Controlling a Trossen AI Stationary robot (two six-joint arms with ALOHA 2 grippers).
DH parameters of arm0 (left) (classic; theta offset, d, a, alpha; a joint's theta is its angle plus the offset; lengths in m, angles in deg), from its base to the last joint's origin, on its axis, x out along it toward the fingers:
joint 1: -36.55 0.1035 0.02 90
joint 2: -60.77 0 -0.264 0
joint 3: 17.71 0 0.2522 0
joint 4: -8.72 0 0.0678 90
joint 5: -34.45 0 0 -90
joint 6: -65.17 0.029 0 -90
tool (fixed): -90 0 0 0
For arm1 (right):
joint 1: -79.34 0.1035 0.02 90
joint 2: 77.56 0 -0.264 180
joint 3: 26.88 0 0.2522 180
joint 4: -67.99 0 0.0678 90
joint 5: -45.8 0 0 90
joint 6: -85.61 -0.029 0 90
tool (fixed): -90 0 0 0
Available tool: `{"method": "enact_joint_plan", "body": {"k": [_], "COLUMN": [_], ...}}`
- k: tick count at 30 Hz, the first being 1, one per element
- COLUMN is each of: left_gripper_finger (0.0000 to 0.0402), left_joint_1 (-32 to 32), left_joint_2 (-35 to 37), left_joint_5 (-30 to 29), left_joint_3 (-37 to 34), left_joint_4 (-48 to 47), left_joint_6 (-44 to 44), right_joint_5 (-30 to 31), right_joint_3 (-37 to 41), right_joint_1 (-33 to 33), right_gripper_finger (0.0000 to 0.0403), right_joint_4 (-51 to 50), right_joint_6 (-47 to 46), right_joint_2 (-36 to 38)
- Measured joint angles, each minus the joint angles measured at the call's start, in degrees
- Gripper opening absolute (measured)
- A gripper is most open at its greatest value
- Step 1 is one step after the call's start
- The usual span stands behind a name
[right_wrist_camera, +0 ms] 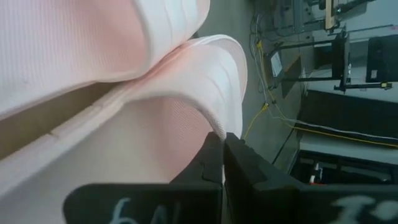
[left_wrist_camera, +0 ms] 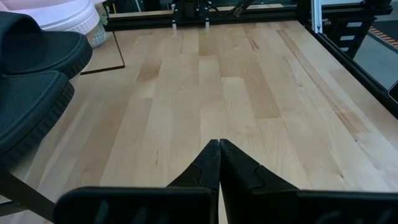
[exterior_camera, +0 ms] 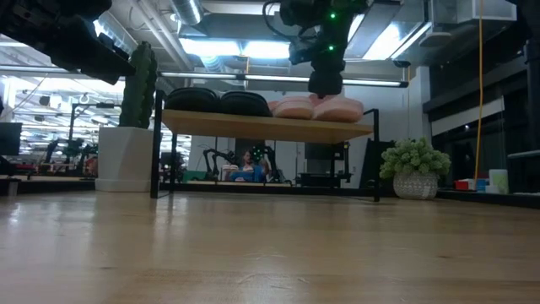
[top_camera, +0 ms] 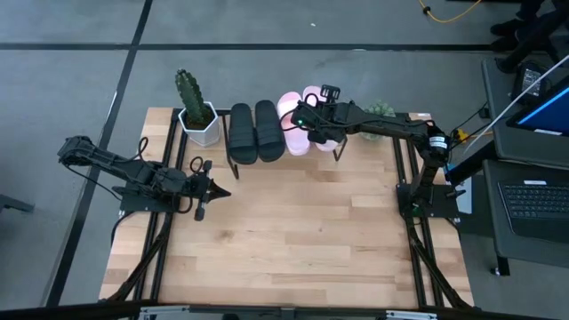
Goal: Pick and place slides into the shelf
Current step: Put the pink slide on the shelf
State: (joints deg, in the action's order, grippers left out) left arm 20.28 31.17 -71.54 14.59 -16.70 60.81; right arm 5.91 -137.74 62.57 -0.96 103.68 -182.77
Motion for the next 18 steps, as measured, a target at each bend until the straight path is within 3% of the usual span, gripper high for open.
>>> {"method": "enact_joint_plan", "body": {"k": [18], "left_gripper_finger": [0.0000], "left_joint_1": [0.00], "left_joint_2": [-0.01], "left_joint_5": [0.00], "left_joint_3": [0.00], "left_joint_4": [0.00], "left_joint_6": [-0.02], "right_joint_5": [-0.81], "right_joint_3": [-0.02], "right_joint_1": [0.00], "right_gripper_finger": [0.0003], "right_joint_4": [-0.19], "right_joint_6": [-2.81], "right_joint_2": [0.07]}}
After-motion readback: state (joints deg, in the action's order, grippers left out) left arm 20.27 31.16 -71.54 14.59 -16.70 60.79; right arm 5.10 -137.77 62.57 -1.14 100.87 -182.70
